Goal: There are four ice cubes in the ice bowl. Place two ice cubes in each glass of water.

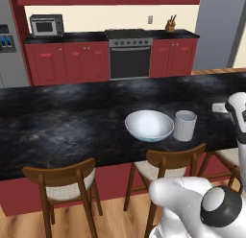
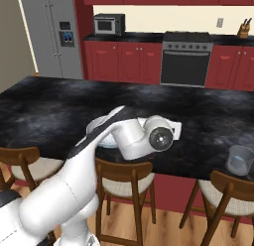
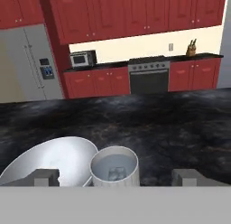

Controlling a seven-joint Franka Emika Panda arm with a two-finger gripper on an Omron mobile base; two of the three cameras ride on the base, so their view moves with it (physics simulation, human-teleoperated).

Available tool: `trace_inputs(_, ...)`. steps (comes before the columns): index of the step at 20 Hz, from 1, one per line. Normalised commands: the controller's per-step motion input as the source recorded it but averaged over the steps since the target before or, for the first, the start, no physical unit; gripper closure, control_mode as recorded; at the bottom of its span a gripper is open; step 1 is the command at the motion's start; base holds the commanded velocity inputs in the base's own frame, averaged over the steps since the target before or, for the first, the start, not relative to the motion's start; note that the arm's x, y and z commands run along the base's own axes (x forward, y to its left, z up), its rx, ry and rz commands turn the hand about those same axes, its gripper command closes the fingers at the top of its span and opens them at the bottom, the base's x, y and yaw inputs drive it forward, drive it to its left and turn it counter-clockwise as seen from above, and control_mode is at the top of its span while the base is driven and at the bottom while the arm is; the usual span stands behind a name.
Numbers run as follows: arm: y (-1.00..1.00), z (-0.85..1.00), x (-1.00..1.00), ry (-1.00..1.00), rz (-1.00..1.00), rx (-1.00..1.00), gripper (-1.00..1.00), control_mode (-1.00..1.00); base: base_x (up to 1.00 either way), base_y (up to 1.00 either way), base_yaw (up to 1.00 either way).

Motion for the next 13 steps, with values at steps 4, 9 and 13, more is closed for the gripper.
trace_inputs(4,0.45,0.11,-0.84,-0.12,0.00,-0.20,-1.00,-1.00,0.00,0.00,0.00)
trace_inputs(9,1.00,0.00,-0.10,0.04,0.03,-0.56,-1.00,-1.00,0.00,0.00,0.00)
trace_inputs(13,1.00,0.04,-0.18,0.13,0.16,-0.65,-1.00,-1.00,0.00,0.00,0.00)
